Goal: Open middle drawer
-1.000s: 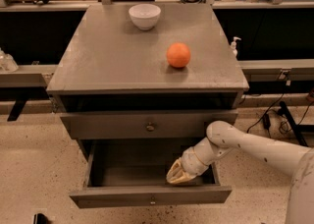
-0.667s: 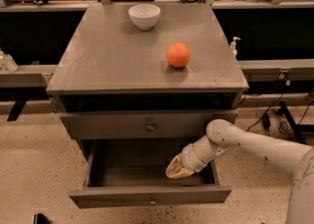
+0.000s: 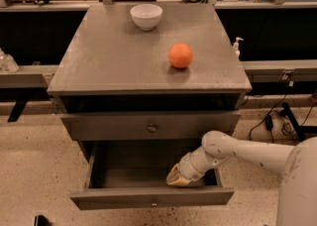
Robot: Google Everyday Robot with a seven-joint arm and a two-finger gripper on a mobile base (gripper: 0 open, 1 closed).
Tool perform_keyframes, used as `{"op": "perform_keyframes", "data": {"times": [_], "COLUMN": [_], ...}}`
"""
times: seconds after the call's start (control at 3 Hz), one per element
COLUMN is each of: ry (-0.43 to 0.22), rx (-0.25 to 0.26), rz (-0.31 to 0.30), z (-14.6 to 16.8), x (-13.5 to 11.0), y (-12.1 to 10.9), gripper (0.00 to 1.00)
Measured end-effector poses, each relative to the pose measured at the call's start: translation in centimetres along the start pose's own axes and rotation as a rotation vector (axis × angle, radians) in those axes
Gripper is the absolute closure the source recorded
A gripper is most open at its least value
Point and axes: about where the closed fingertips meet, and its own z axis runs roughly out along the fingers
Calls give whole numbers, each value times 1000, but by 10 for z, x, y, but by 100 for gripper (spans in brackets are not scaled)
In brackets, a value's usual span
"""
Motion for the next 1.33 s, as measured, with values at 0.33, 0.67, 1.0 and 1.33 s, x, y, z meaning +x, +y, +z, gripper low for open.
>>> {"op": "perform_keyframes", "data": {"times": [0.33,0.67,1.0,1.33], "ry": [1,-1,-19,-24], "rx": [-4,-2,-13,-17], "rz": [30,35,17,6], "z": [18,22,22,21], "x": [18,25,33,34], "y": [1,1,8,10], "gripper": [100,100,100,100]}}
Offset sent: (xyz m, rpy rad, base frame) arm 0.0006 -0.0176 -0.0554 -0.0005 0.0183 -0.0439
